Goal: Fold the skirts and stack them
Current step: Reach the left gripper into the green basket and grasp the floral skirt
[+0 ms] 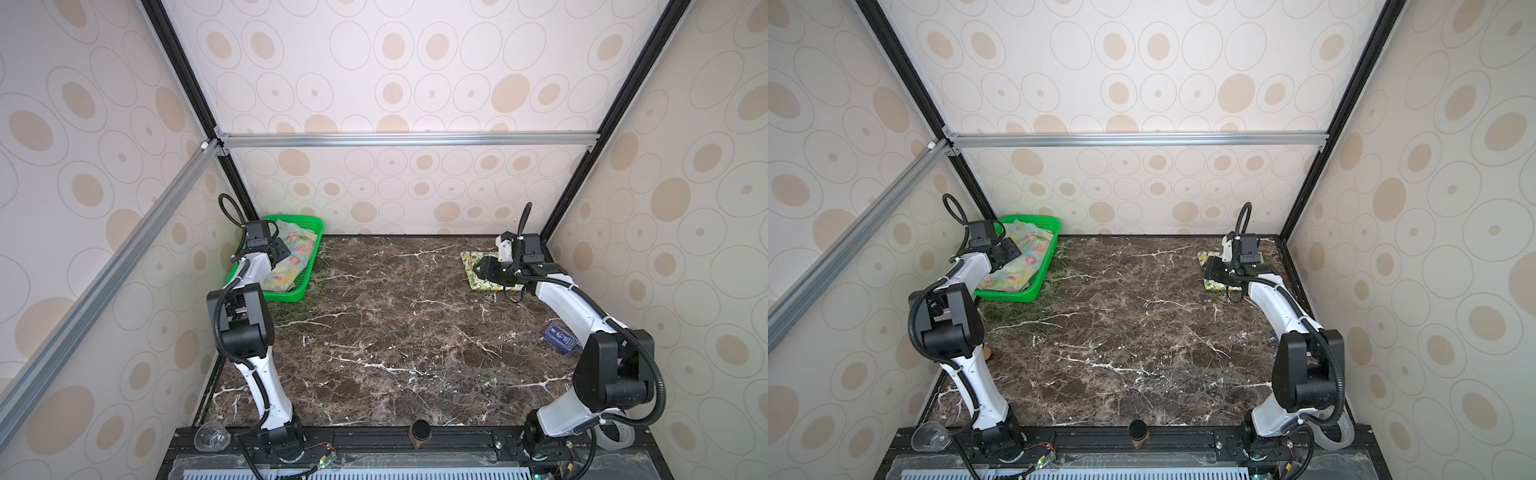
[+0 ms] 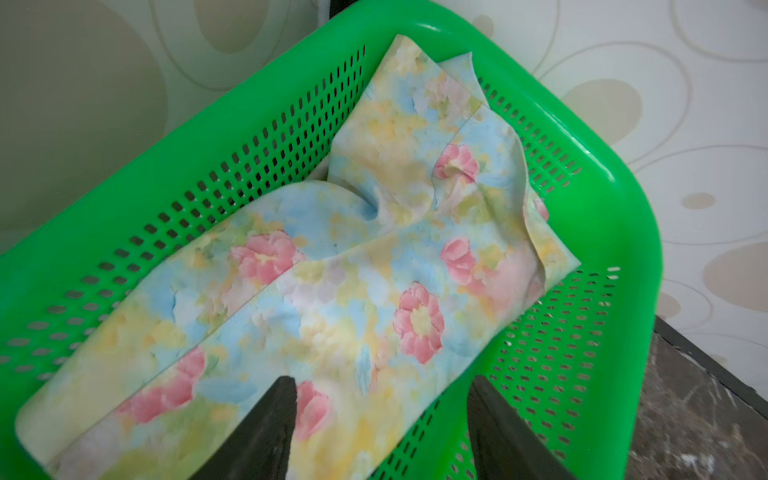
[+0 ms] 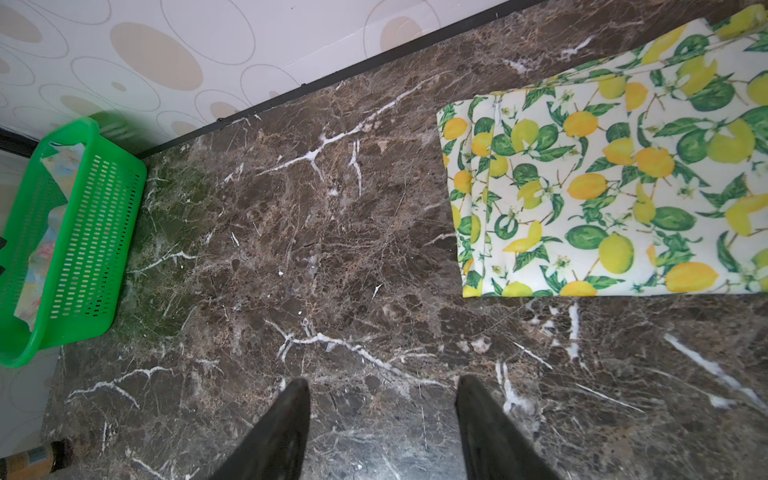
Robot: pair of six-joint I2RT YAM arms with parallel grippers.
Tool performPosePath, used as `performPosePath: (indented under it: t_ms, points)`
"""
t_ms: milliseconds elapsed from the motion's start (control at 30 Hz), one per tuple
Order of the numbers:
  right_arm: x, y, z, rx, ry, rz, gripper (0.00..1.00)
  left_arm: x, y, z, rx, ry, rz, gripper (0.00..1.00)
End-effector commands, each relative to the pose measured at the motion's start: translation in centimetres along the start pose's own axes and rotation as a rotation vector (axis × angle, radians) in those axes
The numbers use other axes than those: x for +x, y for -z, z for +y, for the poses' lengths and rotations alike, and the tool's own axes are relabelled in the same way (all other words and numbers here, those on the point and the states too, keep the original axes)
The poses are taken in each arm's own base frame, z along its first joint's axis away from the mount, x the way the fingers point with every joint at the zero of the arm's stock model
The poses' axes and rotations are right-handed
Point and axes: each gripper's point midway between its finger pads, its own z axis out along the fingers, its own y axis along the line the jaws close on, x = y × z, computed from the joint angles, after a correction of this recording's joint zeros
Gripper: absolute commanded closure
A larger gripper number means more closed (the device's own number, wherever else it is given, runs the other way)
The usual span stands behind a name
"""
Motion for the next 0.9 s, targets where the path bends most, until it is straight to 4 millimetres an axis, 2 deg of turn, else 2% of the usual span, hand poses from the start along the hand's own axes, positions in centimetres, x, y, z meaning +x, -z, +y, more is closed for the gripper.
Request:
performPosePath:
  t_ms: [0,367,467,600,733,867]
  points:
    - [-0.5,1.0,0.5,0.011,0.025,-0.011,0.41,-2.4,-0.9,0.1,-0.024,-0.04,-0.046,0.35]
    - [-0.8,1.3,-0.6,0.083,0.042,-0.015,0.41,-2.2,-7.7,0.2,-0.048,-0.064,-0.043,0.35]
    - [-0.8,1.4,-0.8,0.097,0.043,-0.013,0.41,-1.9,-9.0,0.1,-0.039,-0.055,-0.033,0.36]
    - [-0.7,1.6,-1.0,0.11,0.045,-0.011,0.42,-1.7,-9.9,-0.3,-0.019,-0.047,-0.031,0.43]
    - [-0.6,1.8,-0.9,0.104,0.04,-0.013,0.42,-1.5,-10.3,0.0,-0.029,-0.058,-0.035,0.52]
    - [-0.7,1.8,-0.8,0.096,0.03,-0.016,0.42,-1.4,-10.2,0.5,-0.057,-0.084,-0.04,0.83]
